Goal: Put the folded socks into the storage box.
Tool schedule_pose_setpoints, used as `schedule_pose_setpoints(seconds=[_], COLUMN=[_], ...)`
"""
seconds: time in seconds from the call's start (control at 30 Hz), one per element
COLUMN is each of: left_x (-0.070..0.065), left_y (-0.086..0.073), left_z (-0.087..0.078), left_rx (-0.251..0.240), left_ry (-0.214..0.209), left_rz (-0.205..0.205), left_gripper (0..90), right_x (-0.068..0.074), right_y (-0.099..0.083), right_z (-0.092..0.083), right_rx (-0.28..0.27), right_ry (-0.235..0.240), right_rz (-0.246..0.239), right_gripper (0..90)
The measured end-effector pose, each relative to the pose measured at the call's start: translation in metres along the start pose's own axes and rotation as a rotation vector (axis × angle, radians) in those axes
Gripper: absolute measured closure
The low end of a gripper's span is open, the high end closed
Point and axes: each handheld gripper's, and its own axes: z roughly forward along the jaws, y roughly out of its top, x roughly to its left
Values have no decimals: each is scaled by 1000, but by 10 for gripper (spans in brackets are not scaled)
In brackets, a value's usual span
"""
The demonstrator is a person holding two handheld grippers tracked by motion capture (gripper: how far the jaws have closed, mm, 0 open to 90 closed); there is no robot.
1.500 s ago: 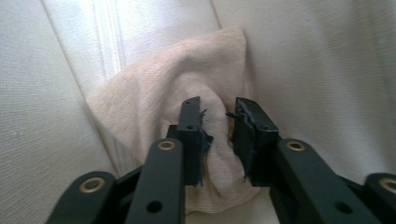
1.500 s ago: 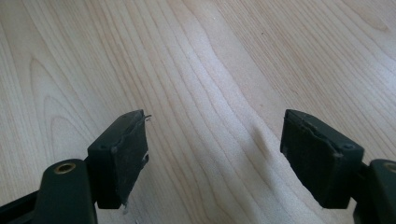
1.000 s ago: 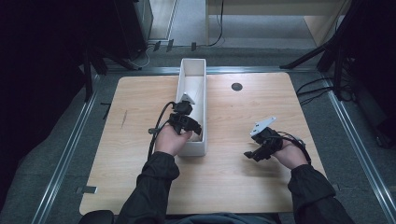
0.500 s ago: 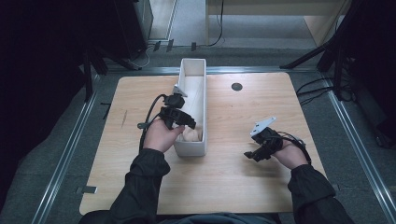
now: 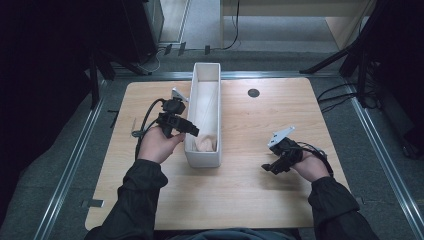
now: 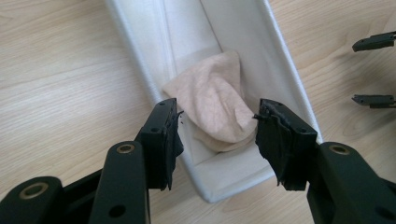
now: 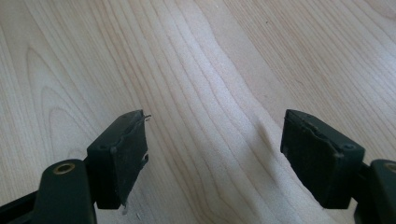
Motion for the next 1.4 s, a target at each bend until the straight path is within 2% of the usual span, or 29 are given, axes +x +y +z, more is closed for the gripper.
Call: schedule_pose_setpoints(seconds=[0.13,0.43,0.6,0.7,1.0,1.27,1.4], left_x=[12,27,37,40,56,69,78], left_y=[-7,-28,-39,-40,-51,-59,-63], left_z=[-5,-10,-10,-10,-10,-5,-1], left_rx=[-11,-42,-46,-44,-83,-90,-100], left_ry=[-11,-22,7,10,-3,-8,-29], left_rz=[-8,-23,-12,-13,-12,-14,-3], left_gripper=[475,464,450,448,449,442,428], right_x=[0,1,1,0,0,-1,0], right_y=[0,-3,-2,-2,-2,-3,-2], right_z=[1,0,0,0,-1,-3,-2], right_rx=[3,-10,-9,-11,-12,-18,-16], right_ry=[-2,-1,-4,-6,-1,-6,-9], right_rz=[-3,16,17,10,13,17,21], right_gripper=[231,229,229,229,229,229,229])
